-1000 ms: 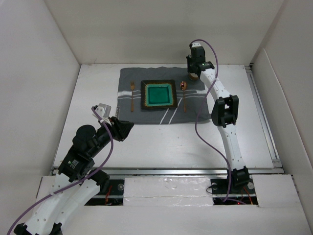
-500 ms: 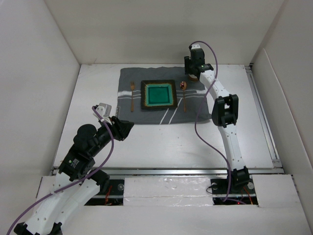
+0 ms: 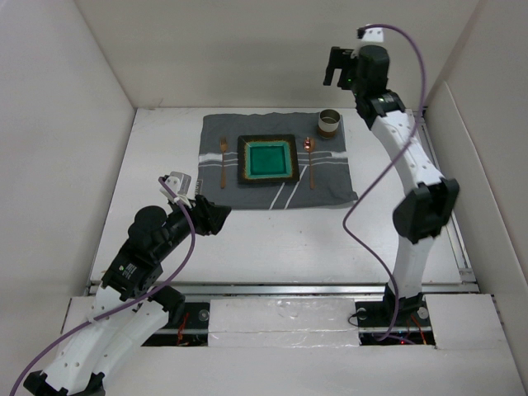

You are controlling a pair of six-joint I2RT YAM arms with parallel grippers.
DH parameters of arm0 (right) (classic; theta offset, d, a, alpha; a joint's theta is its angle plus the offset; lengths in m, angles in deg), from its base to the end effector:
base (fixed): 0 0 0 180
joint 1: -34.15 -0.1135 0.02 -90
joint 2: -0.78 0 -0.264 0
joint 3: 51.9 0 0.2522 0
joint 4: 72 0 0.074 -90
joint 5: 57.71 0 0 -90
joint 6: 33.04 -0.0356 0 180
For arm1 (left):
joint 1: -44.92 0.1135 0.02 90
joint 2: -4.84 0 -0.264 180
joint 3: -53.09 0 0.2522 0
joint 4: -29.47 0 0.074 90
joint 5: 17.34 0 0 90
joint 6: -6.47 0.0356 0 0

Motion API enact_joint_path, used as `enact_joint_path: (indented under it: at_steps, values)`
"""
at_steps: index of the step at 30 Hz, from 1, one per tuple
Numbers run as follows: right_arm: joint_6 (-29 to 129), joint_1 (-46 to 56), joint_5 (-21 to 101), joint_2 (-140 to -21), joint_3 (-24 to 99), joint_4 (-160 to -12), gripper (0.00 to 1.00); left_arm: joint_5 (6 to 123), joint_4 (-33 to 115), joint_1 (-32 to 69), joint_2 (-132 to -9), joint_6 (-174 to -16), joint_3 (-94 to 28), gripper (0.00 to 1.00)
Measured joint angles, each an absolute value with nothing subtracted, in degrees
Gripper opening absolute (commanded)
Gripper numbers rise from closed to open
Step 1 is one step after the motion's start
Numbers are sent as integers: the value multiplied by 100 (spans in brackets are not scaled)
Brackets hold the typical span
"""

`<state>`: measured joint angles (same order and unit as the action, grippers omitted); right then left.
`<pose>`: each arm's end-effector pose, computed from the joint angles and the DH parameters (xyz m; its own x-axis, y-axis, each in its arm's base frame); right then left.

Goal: Set the dinner table for one person

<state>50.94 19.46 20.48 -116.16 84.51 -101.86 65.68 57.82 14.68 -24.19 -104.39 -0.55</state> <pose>0.4705 0.1158 0.4133 -0.1791 0.0592 -0.9820 -0.0349 0.9972 0.0664 0.1080 -0.0680 0.3395 -0.2680 -0.2529 -0.9296 0.5450 0.7559 -0.3627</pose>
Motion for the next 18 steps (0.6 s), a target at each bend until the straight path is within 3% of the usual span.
enact_joint_path:
  at_steps: [3, 11, 18]
  values:
    - [4783, 1952, 2157, -10012, 7069, -9530, 100, 6563, 5777, 1468, -2409, -10435, -55, 57]
    - [3592, 1989, 2249, -5435, 1651, -7108, 100, 6775, 5769, 1468, -1888, -10492, -59, 65]
    - [2849, 2070, 1399, -2976, -502, -7336, 100, 7800, 5760, 1468, -1117, -10658, -437, 72]
